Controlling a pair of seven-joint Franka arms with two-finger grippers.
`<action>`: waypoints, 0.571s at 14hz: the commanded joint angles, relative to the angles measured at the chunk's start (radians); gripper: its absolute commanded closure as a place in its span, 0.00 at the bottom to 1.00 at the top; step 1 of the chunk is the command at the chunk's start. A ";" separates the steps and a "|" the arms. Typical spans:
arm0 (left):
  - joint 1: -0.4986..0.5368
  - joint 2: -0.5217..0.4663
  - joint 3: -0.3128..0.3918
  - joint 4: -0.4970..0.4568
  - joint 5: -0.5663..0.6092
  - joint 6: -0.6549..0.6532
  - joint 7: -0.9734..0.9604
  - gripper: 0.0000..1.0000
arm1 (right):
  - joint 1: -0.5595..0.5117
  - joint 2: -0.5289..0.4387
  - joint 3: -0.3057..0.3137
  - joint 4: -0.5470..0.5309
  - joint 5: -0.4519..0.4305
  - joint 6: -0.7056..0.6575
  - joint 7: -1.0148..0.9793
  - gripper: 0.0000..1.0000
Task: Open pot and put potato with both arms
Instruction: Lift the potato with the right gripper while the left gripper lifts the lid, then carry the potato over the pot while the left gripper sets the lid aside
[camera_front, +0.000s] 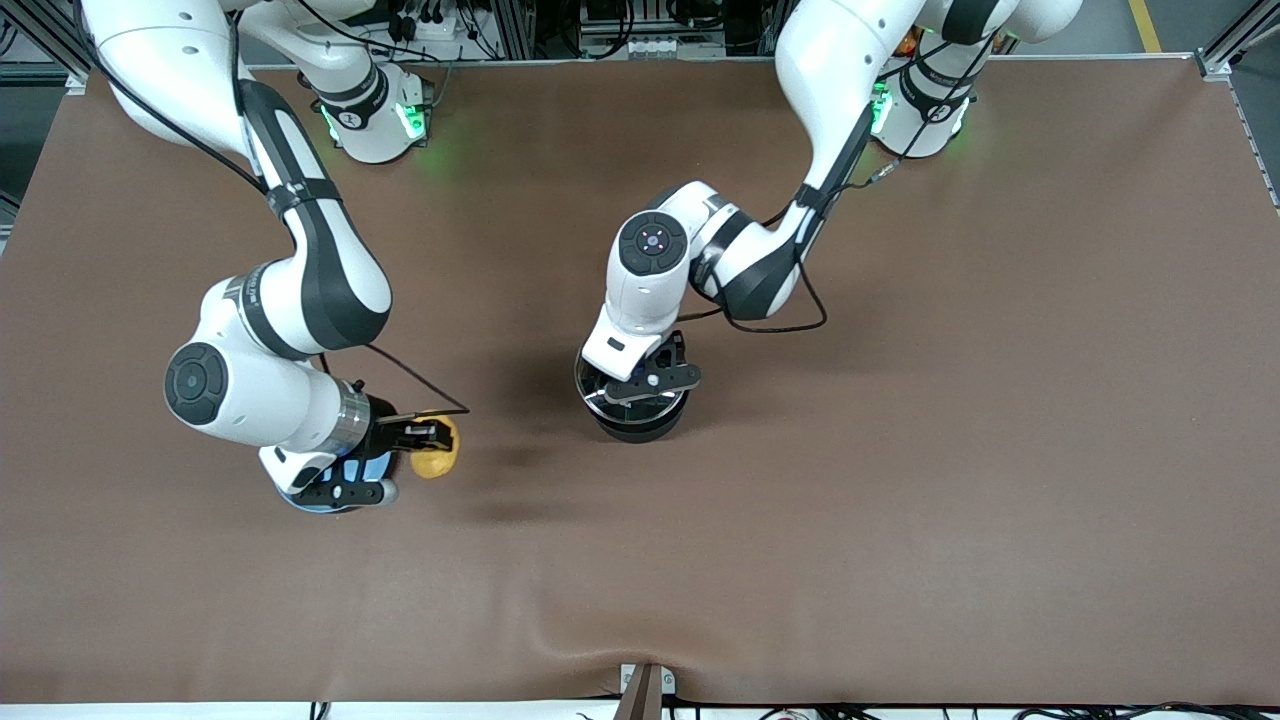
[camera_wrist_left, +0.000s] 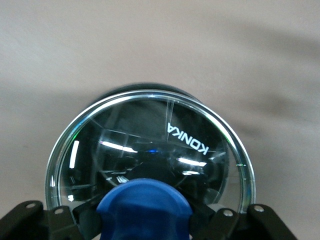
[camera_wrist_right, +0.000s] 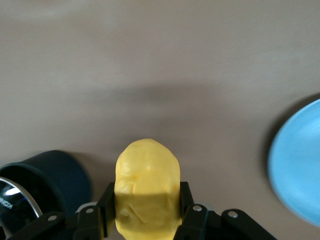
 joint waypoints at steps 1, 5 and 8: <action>0.036 -0.105 0.044 -0.011 -0.026 -0.116 0.167 0.86 | -0.007 -0.018 0.005 -0.009 0.118 -0.033 0.001 1.00; 0.126 -0.168 0.069 -0.065 -0.024 -0.160 0.383 0.86 | 0.057 -0.017 0.004 -0.018 0.249 -0.023 0.012 1.00; 0.201 -0.231 0.066 -0.190 -0.026 -0.149 0.510 0.87 | 0.154 -0.015 0.001 -0.023 0.239 0.059 0.080 1.00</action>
